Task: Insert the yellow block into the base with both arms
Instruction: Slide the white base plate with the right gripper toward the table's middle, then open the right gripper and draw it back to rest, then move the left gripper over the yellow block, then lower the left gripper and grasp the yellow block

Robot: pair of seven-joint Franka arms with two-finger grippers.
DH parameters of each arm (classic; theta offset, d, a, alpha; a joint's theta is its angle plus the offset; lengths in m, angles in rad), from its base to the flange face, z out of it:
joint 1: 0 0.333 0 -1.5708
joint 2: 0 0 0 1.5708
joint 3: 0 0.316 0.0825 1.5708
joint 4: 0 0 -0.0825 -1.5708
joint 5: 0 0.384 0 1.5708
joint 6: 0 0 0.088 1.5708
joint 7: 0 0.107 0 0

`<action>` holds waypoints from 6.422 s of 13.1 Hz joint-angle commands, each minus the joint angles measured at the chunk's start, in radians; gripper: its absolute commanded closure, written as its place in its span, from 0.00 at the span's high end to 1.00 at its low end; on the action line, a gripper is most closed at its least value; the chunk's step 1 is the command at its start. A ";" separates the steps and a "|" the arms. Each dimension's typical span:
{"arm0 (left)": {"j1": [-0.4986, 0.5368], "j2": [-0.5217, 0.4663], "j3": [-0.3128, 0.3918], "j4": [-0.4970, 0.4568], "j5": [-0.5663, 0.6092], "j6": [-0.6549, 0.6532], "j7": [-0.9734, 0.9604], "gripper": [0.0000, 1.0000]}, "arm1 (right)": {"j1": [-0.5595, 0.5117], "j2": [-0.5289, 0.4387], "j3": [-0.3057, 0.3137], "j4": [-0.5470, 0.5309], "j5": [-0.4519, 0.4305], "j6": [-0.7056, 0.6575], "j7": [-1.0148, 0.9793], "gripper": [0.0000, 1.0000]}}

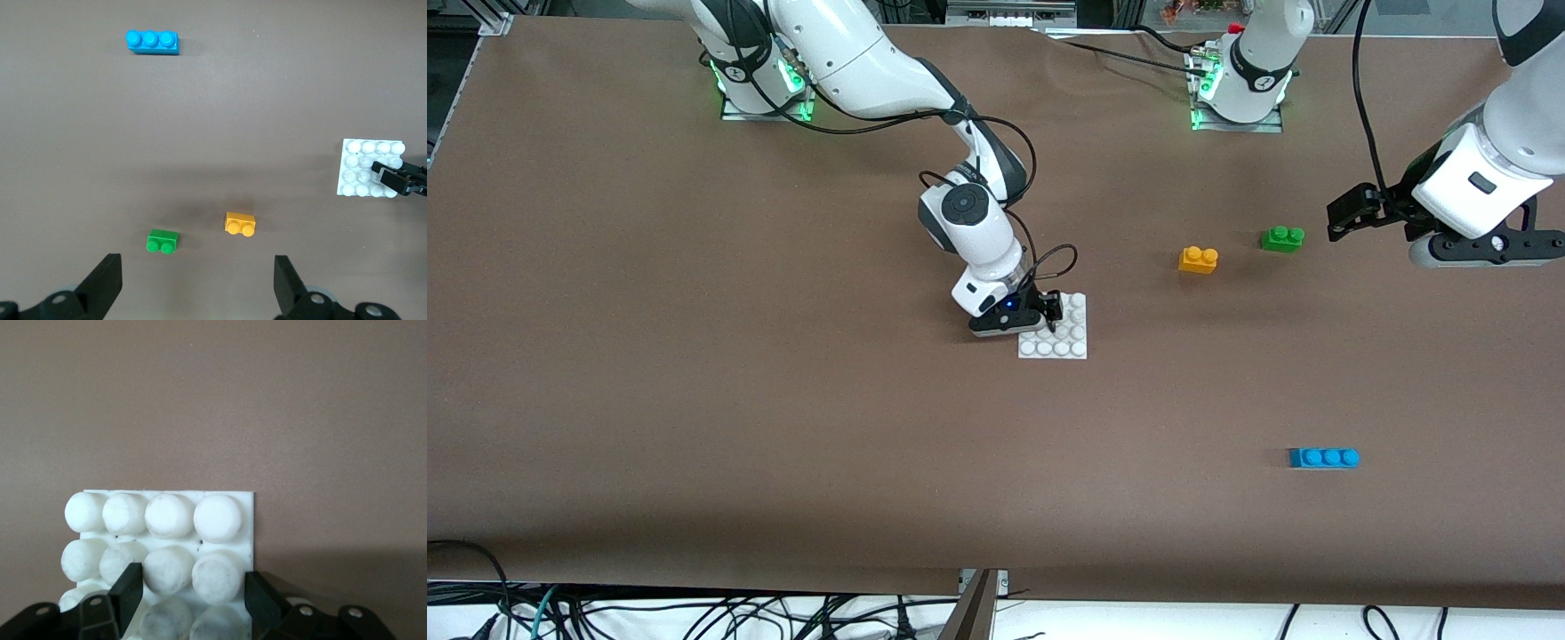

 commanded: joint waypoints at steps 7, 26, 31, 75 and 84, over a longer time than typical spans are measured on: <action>-0.001 0.010 -0.004 0.031 0.026 -0.021 0.001 1.00 | -0.044 0.003 -0.021 0.226 0.083 -0.327 0.002 0.83; 0.007 0.050 0.006 0.031 0.023 0.015 -0.005 1.00 | -0.620 -0.827 -0.015 -0.065 -0.167 -1.240 -0.538 1.00; 0.005 0.087 -0.001 0.031 0.020 0.032 0.010 1.00 | -0.620 -0.826 -0.018 -0.050 -0.188 -1.241 -0.558 1.00; 0.012 0.109 -0.196 -1.035 0.179 1.175 -0.057 1.00 | -0.620 -0.824 -0.020 -0.031 -0.225 -1.293 -0.546 1.00; 0.019 0.156 -0.188 -1.020 0.351 1.178 -0.182 0.69 | -0.621 -0.823 -0.023 -0.031 -0.225 -1.295 -0.555 1.00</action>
